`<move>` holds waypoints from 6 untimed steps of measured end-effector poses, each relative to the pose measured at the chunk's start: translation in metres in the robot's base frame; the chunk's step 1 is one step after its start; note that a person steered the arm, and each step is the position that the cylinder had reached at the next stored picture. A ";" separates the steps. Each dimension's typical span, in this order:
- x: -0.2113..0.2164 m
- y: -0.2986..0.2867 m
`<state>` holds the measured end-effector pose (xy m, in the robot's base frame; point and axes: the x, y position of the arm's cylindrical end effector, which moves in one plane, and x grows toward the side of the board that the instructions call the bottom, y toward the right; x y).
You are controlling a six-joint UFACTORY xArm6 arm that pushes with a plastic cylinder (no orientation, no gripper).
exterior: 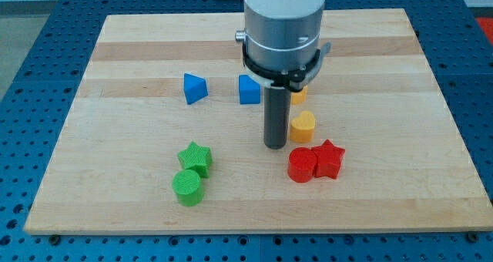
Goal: Place the yellow heart towards the bottom right of the yellow hexagon
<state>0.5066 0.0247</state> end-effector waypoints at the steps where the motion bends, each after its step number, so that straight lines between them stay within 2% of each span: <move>1: 0.003 0.001; 2: -0.009 0.028; 4: -0.014 0.040; 6: -0.041 0.067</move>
<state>0.4661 0.0914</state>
